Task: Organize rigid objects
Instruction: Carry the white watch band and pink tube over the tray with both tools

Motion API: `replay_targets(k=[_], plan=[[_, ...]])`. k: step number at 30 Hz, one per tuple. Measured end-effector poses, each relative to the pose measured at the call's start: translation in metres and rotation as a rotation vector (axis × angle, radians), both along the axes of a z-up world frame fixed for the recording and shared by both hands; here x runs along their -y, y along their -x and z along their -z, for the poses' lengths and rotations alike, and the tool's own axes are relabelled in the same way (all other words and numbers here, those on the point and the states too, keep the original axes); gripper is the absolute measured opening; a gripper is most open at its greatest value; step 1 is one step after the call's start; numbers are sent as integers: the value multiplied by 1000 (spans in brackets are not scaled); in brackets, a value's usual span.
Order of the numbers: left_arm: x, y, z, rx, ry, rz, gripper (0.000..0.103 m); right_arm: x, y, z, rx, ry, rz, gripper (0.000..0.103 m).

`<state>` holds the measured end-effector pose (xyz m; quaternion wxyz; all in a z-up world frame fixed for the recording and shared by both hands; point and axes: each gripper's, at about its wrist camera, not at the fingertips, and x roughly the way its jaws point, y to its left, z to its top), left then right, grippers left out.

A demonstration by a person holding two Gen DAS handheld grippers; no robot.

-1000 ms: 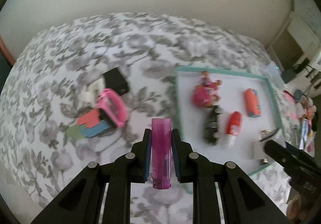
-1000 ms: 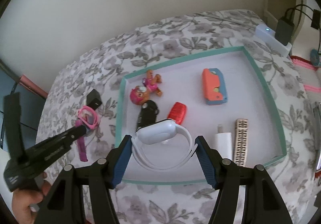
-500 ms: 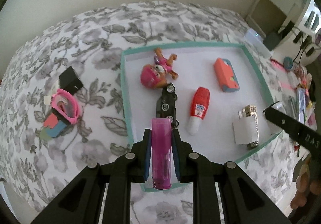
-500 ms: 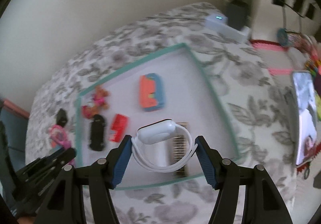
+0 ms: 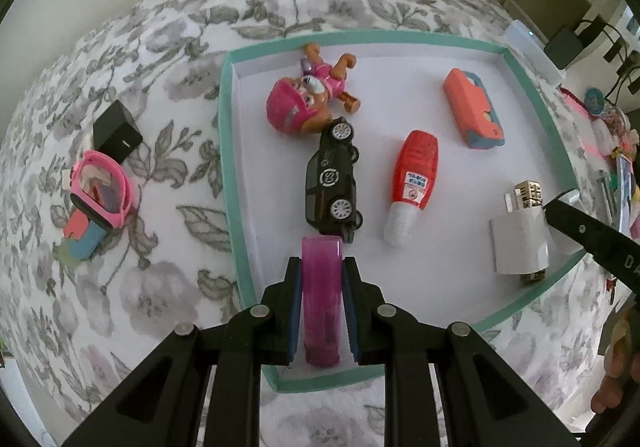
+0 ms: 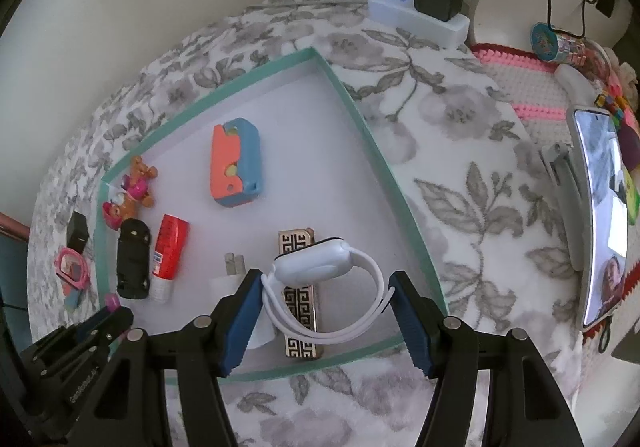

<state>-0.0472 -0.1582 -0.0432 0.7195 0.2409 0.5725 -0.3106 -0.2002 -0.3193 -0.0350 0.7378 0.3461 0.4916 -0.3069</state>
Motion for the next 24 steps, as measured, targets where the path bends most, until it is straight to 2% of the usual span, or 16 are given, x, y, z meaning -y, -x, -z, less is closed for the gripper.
replay_targets(k=[15,24], plan=[[4,0,11,-2,-27,15,20,0,-10,2,-30,13,-32,68],[1,-2,-16,45,19,9,31,-1,-10,-8,-10,41,-34,74]])
